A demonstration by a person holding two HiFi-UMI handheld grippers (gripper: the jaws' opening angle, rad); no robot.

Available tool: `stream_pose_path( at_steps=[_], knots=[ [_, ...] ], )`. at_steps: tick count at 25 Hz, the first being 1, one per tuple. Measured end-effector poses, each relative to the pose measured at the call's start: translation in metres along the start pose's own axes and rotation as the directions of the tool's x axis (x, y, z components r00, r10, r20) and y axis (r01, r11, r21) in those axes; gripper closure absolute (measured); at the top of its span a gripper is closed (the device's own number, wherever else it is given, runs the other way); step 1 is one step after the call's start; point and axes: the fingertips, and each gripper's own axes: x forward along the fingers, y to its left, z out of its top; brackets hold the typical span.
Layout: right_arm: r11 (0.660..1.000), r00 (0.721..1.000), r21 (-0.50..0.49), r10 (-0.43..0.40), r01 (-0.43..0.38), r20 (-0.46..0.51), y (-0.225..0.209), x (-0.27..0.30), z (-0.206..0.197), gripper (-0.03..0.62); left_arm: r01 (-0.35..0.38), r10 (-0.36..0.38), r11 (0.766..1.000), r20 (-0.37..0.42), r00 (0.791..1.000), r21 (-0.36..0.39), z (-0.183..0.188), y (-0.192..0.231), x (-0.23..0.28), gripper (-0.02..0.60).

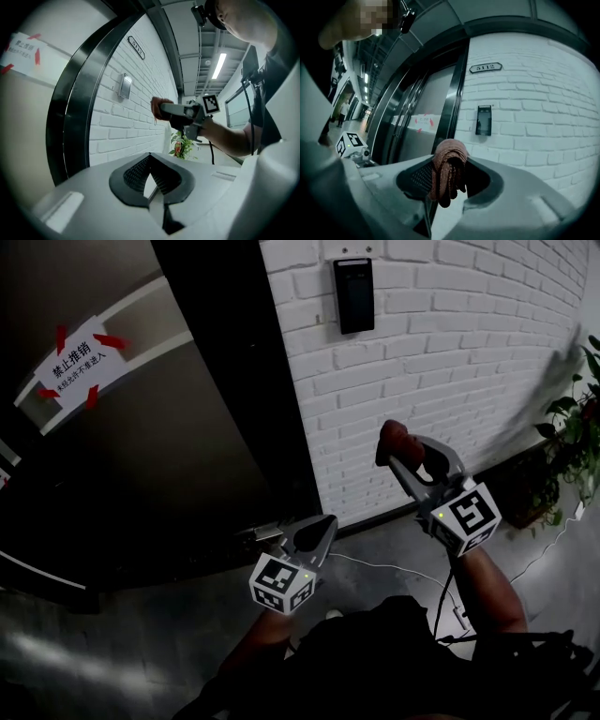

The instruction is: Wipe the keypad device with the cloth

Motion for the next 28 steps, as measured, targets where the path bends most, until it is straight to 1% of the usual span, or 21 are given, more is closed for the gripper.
stream_pose_path(
  at_steps=[2,4,8,12,15,18,24,28],
  knots=[
    [0.997,0.999,-0.075,-0.007,0.01,0.031,-0.014,0.02,0.028,0.45,0.005,-0.005,1.0,0.001,1.0,-0.001,0.0,0.001,0.003,0.566],
    [0.991,0.998,-0.136,-0.009,0.018,0.066,-0.03,0.042,0.055,0.45,-0.006,0.006,1.0,0.007,1.0,-0.006,0.0,0.004,0.008,0.566],
    [0.972,0.99,-0.231,-0.007,0.039,0.137,-0.067,0.086,0.101,0.451,-0.067,0.068,0.997,0.037,0.997,-0.027,0.002,0.012,0.016,0.566],
    [0.958,0.982,-0.277,-0.02,0.073,0.19,-0.101,0.128,0.141,0.451,-0.123,0.126,0.991,0.05,0.991,-0.047,0.005,0.015,0.022,0.565],
    [0.953,0.978,-0.293,-0.017,0.08,0.21,-0.114,0.155,0.164,0.451,-0.158,0.16,0.986,0.054,0.986,-0.047,0.005,0.015,0.029,0.566],
    [0.947,0.976,-0.309,-0.014,0.082,0.217,-0.119,0.174,0.172,0.453,-0.186,0.189,0.981,0.045,0.981,-0.057,0.0,0.016,0.034,0.565],
    [0.941,0.974,-0.333,0.011,0.067,0.228,-0.122,0.189,0.171,0.453,-0.232,0.235,0.971,0.038,0.971,-0.061,0.001,0.024,0.032,0.565],
    [0.932,0.975,-0.352,-0.009,0.09,0.224,-0.126,0.189,0.173,0.454,-0.245,0.247,0.968,0.04,0.968,-0.055,0.002,0.028,0.031,0.565]
  ],
)
